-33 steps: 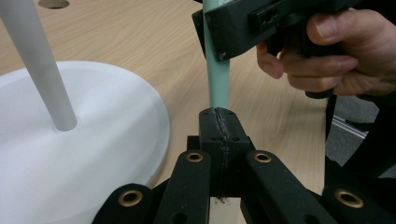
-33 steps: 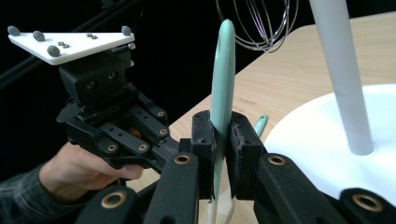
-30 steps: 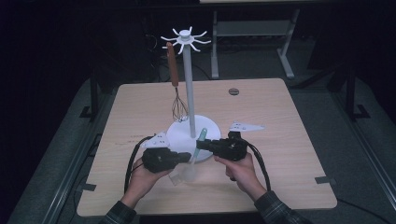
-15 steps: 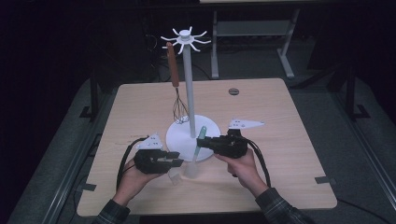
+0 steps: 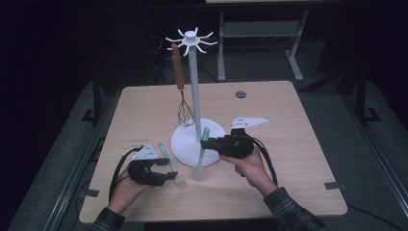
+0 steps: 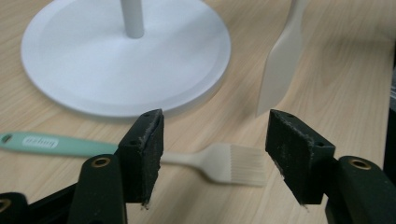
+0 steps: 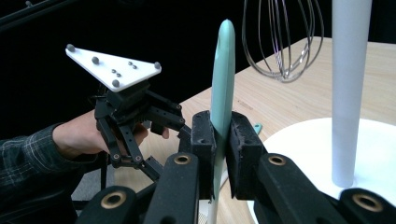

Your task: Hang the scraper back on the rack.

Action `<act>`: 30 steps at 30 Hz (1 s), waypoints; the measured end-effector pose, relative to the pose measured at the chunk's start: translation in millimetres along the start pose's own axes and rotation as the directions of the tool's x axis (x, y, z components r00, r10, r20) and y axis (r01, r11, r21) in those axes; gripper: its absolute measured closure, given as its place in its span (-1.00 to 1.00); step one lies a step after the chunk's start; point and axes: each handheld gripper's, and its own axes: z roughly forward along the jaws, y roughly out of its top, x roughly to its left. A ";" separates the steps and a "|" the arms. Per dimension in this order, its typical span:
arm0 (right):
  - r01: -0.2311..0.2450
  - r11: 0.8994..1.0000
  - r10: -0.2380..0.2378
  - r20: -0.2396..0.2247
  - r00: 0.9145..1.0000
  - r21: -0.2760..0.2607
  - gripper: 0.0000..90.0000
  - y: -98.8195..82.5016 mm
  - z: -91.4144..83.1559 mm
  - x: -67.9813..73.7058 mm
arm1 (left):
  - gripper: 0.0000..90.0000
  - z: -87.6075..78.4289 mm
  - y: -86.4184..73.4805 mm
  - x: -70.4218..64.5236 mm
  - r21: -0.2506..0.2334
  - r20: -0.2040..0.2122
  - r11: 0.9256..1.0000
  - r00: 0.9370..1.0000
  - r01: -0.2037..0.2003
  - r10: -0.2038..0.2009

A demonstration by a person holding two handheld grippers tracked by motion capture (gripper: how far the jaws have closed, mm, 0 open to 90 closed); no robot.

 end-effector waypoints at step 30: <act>0.141 0.990 -0.141 -0.087 0.986 -0.009 0.82 81.8 4.1 24.6 | -0.44 -6.0 -23.4 7.2 0.028 -0.077 1.000 0.997 0.009 -0.007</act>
